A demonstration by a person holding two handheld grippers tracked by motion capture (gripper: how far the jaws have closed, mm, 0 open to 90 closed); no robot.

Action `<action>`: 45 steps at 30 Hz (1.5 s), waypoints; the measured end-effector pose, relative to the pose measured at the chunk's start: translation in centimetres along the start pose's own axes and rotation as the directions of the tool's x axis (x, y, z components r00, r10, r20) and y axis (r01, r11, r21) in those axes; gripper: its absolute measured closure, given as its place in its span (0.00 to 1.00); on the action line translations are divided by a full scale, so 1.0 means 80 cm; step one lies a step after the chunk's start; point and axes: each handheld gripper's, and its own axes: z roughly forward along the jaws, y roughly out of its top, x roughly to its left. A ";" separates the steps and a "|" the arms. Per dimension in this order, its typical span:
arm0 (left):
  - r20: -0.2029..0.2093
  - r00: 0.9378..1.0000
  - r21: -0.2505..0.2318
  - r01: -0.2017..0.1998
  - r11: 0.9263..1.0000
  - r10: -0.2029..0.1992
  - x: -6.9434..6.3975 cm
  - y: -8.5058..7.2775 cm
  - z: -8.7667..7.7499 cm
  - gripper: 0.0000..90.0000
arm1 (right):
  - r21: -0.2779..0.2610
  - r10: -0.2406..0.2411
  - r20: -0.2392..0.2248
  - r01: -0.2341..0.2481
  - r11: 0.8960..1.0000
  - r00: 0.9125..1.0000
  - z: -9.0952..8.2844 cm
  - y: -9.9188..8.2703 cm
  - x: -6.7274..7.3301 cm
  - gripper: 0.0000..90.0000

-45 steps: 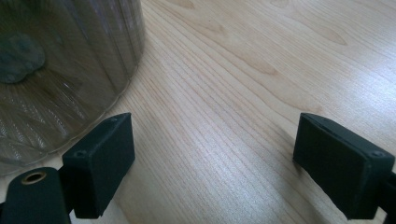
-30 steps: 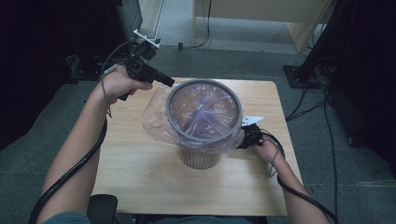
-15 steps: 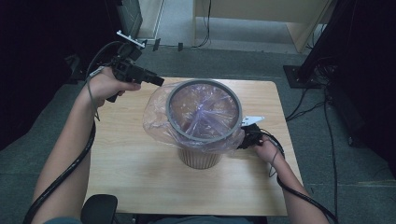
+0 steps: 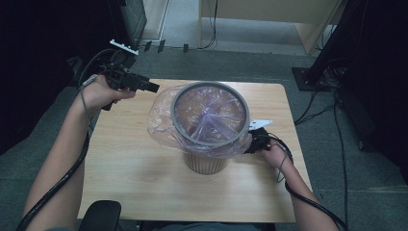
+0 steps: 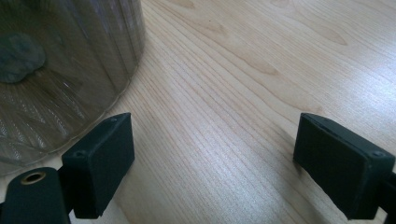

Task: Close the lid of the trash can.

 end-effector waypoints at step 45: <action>-0.055 0.998 -0.038 0.036 0.999 -0.038 0.033 -0.084 0.075 0.41 | 0.001 0.002 -0.001 -0.002 1.000 1.000 -0.001 -0.001 0.001 0.13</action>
